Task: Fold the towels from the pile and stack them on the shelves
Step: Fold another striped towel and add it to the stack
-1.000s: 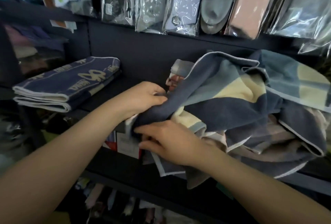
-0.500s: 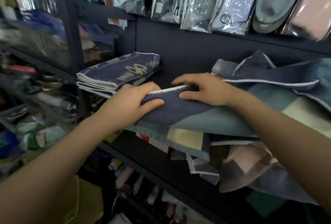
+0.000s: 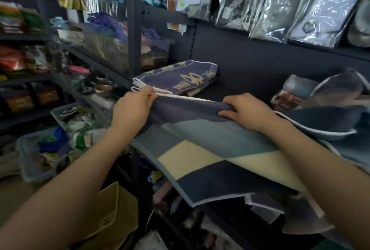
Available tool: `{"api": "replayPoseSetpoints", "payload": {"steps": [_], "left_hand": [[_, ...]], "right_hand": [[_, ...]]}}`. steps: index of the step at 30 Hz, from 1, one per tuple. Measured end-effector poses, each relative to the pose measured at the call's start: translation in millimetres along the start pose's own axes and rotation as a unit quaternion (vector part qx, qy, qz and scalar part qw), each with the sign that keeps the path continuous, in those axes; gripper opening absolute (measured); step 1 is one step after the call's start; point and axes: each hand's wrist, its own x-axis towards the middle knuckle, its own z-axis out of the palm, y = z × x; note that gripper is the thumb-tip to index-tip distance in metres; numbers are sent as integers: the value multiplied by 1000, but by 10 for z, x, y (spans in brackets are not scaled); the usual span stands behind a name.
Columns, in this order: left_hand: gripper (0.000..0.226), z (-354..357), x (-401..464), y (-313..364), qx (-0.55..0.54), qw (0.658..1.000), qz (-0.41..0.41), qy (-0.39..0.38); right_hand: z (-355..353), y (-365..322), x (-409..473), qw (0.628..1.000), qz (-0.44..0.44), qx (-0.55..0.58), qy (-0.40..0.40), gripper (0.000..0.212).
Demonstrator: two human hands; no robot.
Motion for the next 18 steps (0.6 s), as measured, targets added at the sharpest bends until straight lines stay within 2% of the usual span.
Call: {"api": "replayPoseSetpoints", "payload": {"steps": [2,4,7,9,11,13,15,18], "left_hand": [[28,12,-4,-138,13,999,-47,-8],[27,48,-13,-214,4,998,-53,-25],[31,72,-54,-122,-100,992,18,-73],[52,28,-98,73,-156,978,95,-101],[69,-34,-141,263,-168,964,178,-104],[61,-120,-171,297,-211,951,212,-82],[41,-208,-190,156,-276,937,200,-72],[11,-349,-248,-194,-285,946,141,-59]], "right_hand": [[37,-69,20,998,29,-56,13,22],[56,-157,22,996,29,-74,37,27],[24,-338,15,998,-22,-34,57,30],[15,-540,13,993,-89,12,79,35],[16,-780,6,975,-147,97,137,35],[44,-972,32,946,-163,205,190,26],[110,-1115,89,914,-154,305,220,15],[262,-1308,242,889,-150,405,156,12]]}}
